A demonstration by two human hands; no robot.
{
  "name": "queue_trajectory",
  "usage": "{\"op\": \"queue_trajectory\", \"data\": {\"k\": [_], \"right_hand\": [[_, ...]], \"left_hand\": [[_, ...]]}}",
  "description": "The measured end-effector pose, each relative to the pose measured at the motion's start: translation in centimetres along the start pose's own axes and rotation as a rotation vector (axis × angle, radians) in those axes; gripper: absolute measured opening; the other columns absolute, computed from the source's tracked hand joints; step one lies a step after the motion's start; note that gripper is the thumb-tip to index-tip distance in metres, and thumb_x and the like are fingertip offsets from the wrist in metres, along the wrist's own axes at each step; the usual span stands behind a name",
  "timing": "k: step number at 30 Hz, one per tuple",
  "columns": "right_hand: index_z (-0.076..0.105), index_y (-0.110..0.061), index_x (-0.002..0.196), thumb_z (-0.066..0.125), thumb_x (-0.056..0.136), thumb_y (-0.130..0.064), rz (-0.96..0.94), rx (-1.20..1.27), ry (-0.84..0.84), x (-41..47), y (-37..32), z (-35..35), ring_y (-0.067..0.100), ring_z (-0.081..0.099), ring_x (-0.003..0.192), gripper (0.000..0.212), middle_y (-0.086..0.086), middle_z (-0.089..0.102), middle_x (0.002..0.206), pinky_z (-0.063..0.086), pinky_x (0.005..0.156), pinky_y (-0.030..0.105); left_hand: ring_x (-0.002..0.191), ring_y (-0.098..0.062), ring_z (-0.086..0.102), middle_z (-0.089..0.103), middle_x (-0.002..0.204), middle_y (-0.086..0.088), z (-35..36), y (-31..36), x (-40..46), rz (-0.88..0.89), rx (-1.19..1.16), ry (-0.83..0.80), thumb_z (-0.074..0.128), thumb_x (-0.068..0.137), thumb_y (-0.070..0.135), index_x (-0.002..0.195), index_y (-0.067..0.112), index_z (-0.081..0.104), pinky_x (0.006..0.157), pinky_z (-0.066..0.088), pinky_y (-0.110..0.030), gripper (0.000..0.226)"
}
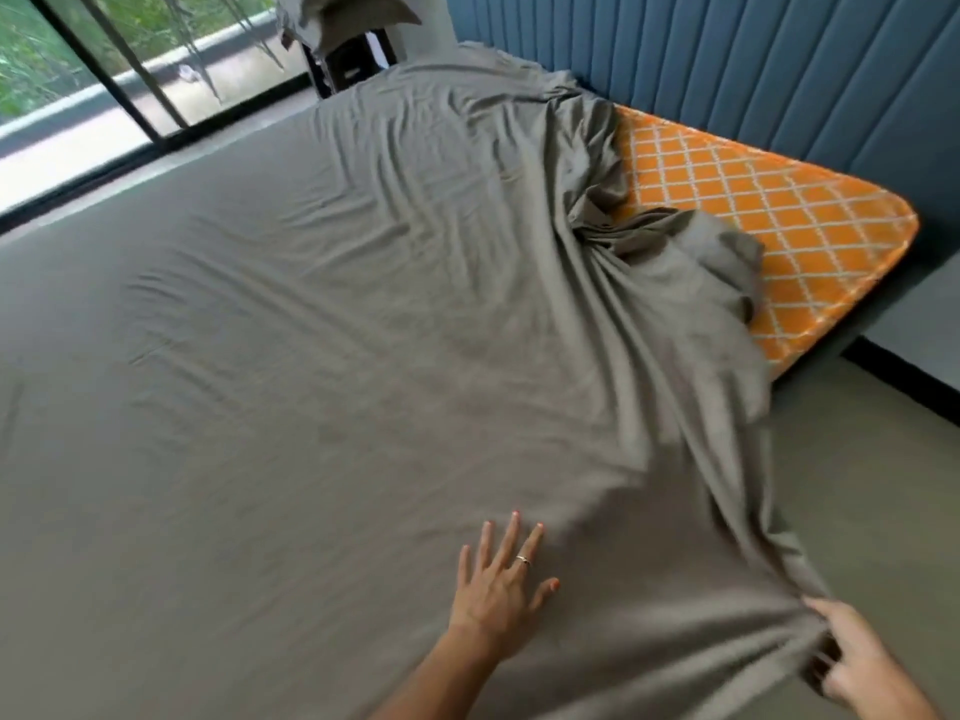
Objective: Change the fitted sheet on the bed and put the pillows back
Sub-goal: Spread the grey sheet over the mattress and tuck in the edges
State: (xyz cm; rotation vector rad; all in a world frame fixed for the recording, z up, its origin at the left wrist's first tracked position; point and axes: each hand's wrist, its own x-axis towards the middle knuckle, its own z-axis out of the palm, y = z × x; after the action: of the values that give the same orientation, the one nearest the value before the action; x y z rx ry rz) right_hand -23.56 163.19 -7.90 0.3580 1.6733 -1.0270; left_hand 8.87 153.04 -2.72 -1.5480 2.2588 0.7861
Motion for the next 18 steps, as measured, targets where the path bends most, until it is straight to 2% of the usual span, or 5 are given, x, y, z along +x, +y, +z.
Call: {"op": "queue_trajectory", "data": {"k": [2, 6, 12, 15, 18], "right_hand": [[0.059, 0.004, 0.085, 0.067, 0.08, -0.014, -0.058, -0.163, 0.196, 1.4, -1.6, -1.0, 0.027, 0.054, 0.062, 0.02, 0.019, 0.06, 0.076, 0.042, 0.056, 0.029], [0.059, 0.008, 0.115, 0.077, 0.049, -0.038, -0.257, -0.501, 0.348, 9.5, -5.2, -3.1, 0.04, 0.059, 0.107, 0.082, 0.029, 0.061, 0.117, 0.049, 0.092, 0.05], [0.046, -0.005, 0.135, 0.067, 0.082, -0.019, -0.693, -0.932, 0.491, 2.6, -20.6, 9.1, 0.041, 0.046, 0.124, 0.059, 0.023, 0.048, 0.135, 0.038, 0.101, 0.046], [0.033, -0.002, 0.142, 0.069, 0.083, -0.034, -0.831, -1.153, 0.477, 5.7, -25.6, 13.1, 0.039, 0.031, 0.135, 0.076, 0.023, 0.034, 0.146, 0.027, 0.11, 0.047], [0.015, 0.0, 0.15, 0.066, 0.077, -0.06, -0.721, -1.253, 0.44, 8.0, -29.0, 17.2, 0.036, 0.007, 0.145, 0.107, 0.019, 0.009, 0.158, 0.01, 0.117, 0.052]], "left_hand": [[0.148, -0.028, 0.008, 0.003, 0.162, 0.008, -0.4, 0.2, 1.2, -0.055, 0.112, -0.001, -0.011, 0.075, 0.081, 0.146, 0.043, -0.012, 0.115, 0.017, -0.052, 0.08], [0.148, -0.025, -0.014, -0.019, 0.159, 0.009, -2.4, 0.5, 3.3, -0.079, 0.131, -0.073, -0.006, 0.069, 0.077, 0.15, 0.042, -0.01, 0.118, 0.001, -0.047, 0.088], [0.145, -0.026, -0.021, -0.024, 0.158, 0.007, -6.5, 3.1, 12.0, -0.05, 0.092, 0.001, 0.025, 0.099, 0.057, 0.15, 0.036, -0.014, 0.117, -0.006, -0.047, 0.068], [0.145, -0.026, -0.023, -0.028, 0.154, 0.009, -8.2, 4.6, 16.1, 0.001, 0.061, 0.026, 0.025, 0.099, 0.057, 0.15, 0.037, -0.016, 0.117, -0.007, -0.047, 0.069], [0.145, -0.025, -0.023, -0.029, 0.153, 0.011, -9.7, 5.7, 19.2, 0.055, 0.059, 0.049, 0.025, 0.098, 0.058, 0.149, 0.038, -0.017, 0.118, -0.006, -0.048, 0.069]]}}
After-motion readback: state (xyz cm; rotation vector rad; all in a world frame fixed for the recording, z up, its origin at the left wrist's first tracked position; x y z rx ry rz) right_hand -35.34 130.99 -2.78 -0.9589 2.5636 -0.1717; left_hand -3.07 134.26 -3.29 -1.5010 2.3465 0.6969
